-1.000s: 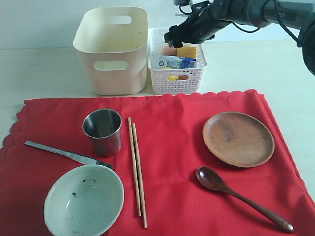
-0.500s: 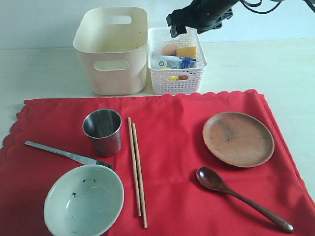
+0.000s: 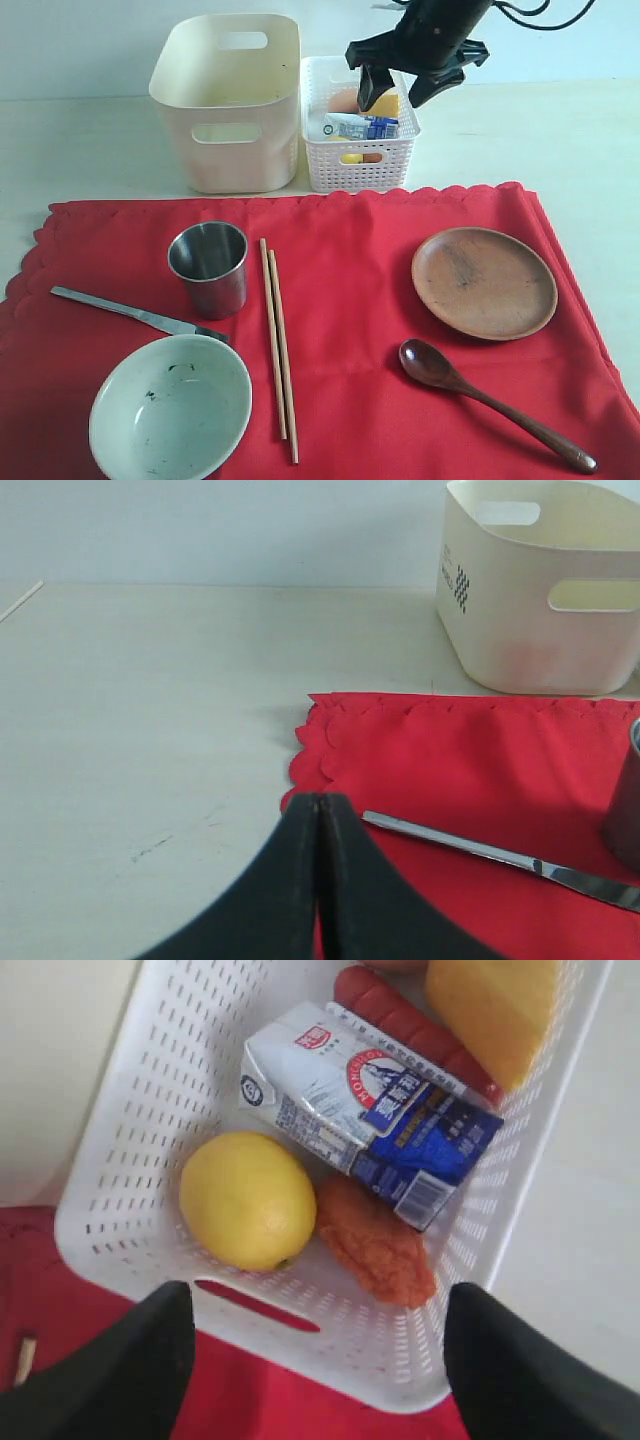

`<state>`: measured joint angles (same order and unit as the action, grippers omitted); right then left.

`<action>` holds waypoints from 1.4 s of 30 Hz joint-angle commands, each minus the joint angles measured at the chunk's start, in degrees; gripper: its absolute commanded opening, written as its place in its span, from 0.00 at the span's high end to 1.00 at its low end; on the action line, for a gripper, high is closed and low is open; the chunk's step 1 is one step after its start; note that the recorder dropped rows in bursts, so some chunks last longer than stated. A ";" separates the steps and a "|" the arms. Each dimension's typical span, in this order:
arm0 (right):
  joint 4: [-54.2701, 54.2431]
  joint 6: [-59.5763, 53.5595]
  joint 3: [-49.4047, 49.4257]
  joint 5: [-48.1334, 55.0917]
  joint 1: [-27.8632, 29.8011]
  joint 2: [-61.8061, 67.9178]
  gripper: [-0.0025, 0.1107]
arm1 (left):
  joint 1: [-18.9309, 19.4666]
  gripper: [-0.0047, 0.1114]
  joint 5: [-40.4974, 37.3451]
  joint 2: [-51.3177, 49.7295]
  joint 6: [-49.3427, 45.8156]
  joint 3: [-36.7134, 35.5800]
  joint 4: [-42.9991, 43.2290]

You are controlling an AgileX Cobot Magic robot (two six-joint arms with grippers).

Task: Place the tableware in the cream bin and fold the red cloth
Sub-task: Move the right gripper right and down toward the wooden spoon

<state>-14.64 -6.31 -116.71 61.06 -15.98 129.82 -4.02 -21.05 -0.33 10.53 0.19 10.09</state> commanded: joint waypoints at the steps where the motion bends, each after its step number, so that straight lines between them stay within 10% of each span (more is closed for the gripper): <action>1: 0.40 0.58 -0.19 3.66 0.29 -3.54 0.41 | 0.06 0.96 0.32 0.33 0.19 -0.19 -0.50; 11: 1.87 3.52 1.71 7.78 0.29 -9.65 0.42 | 0.06 0.96 0.32 0.33 0.19 -0.19 -0.50; 42: 1.69 -13.53 48.84 3.95 0.29 -54.14 0.45 | 0.06 0.96 0.32 0.33 0.19 -0.19 -0.50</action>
<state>-11.95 -15.11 -70.09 65.56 -15.98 78.40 -4.02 -21.05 -0.33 10.53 0.19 10.09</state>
